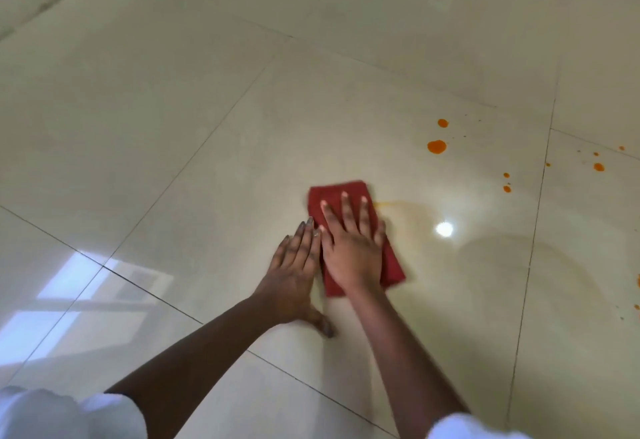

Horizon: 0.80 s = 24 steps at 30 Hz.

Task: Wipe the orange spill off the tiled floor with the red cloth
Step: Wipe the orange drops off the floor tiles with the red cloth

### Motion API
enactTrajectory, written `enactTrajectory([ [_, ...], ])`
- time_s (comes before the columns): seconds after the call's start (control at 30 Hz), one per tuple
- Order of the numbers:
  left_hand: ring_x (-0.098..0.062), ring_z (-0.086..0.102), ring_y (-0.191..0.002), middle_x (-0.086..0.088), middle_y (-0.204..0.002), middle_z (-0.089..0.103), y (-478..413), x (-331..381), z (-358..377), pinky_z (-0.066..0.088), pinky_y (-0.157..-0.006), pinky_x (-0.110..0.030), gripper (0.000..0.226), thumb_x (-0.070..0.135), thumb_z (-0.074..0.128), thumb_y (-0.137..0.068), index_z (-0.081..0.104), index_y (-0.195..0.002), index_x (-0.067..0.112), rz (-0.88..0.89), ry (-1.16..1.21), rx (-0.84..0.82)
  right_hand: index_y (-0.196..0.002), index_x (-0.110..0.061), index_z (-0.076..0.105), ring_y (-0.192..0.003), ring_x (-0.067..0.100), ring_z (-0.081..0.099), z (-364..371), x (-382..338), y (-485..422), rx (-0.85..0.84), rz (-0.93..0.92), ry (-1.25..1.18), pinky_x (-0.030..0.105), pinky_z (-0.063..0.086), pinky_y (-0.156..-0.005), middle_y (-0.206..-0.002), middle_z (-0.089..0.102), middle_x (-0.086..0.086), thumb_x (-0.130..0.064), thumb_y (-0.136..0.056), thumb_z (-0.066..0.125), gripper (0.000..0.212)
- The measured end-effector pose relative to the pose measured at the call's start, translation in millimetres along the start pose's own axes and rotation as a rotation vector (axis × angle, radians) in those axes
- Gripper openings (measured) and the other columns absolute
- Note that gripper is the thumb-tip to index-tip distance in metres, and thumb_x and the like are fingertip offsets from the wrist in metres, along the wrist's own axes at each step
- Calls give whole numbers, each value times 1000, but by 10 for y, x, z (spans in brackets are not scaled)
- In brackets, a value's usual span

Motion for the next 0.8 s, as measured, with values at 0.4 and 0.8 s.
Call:
enactTrajectory([
  [0.4, -18, -50, -126, -5, -137, -52, -31, -27, 14, -36, -101, -30, 155, 91, 54, -39, -40, -132, 11, -9, 23, -36, -146, -42, 11, -145, 22, -10, -44, -31, -367, -48, -22, 3, 51, -9, -112, -159, 0, -6, -49, -97, 15, 50],
  [0.8, -23, -50, -125, -8, -138, -50, 3, 28, -100, -28, -106, -35, 156, 87, 61, -43, -35, -137, 8, -17, 2, -109, -147, -39, 1, -145, 26, -11, -17, 374, 343, 0, 226, 37, 53, -8, -112, -159, -3, -2, -48, -96, 14, 53],
])
Point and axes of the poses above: each hand's wrist, its own y-axis away from the middle knuckle, its own z-axis out of the palm, x = y × z, the point moved 2 cm from there along -y, towards the middle knuckle
